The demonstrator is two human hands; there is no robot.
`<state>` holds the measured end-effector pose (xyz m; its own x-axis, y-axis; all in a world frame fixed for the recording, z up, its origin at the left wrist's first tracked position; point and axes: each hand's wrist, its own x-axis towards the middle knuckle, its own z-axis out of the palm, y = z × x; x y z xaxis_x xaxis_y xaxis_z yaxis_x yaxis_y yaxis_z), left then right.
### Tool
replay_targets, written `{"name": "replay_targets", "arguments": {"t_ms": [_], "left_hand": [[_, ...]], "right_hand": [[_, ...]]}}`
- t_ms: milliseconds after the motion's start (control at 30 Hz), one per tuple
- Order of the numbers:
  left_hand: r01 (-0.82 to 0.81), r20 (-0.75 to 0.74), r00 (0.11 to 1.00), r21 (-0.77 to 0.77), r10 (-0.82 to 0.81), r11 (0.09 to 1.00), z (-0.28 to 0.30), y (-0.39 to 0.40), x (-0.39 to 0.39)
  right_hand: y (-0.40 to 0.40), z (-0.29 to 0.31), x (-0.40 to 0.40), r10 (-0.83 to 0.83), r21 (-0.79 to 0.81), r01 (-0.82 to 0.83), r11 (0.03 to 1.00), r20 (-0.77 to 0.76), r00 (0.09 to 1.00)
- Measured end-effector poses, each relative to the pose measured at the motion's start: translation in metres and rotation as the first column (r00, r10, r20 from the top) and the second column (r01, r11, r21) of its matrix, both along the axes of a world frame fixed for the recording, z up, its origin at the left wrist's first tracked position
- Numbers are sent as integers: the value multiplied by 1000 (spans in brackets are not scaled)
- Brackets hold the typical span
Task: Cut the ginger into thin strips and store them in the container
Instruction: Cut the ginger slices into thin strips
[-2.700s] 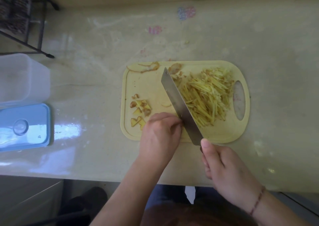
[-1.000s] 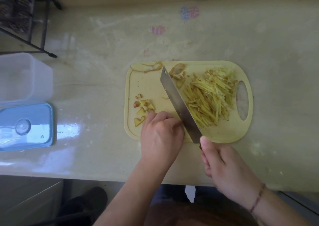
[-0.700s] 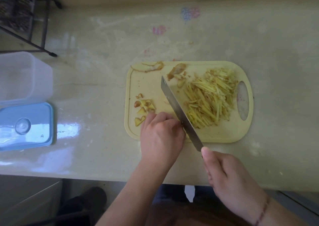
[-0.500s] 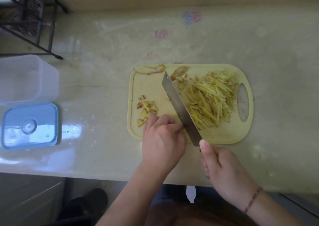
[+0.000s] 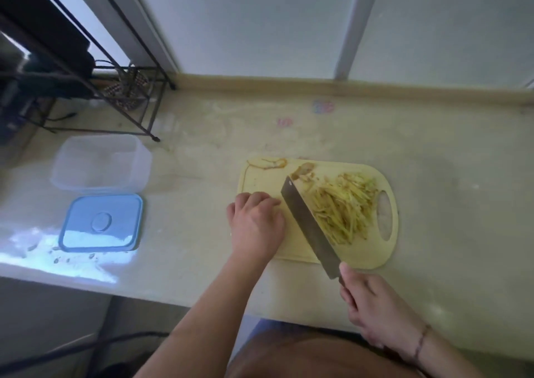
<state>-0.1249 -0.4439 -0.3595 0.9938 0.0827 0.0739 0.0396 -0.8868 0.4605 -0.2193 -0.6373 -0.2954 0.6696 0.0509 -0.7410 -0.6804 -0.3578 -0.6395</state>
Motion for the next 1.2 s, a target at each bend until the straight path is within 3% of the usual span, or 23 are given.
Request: {"name": "replay_targets", "arguments": {"t_ms": [100, 200, 333, 533, 733, 933, 1200], "left_hand": [[-65, 15, 998, 10, 65, 998, -1, 1, -4], [-11, 72, 997, 46, 8, 999, -9, 0, -4], [39, 102, 993, 112, -51, 993, -19, 1, 2], [51, 62, 996, 107, -57, 993, -22, 6, -5], [42, 3, 999, 71, -42, 997, -23, 9, -12], [84, 71, 994, 25, -86, 996, -26, 15, -13], [72, 46, 996, 8, -72, 997, -23, 15, -21]], "right_hand": [[8, -7, 2, 49, -18, -49, 999, 29, 998], [12, -15, 4, 29, -20, -29, 999, 10, 1000], [10, -17, 4, -28, 36, 29, 999, -43, 999], [10, -9, 3, -140, 60, 139, 988, 4, 990], [22, -10, -2, -99, 62, 98, 993, 2, 995], [28, -22, -5, -24, -8, 24, 1000, 32, 999], [28, -31, -5, 22, -88, -13, 996, 107, 994]]}}
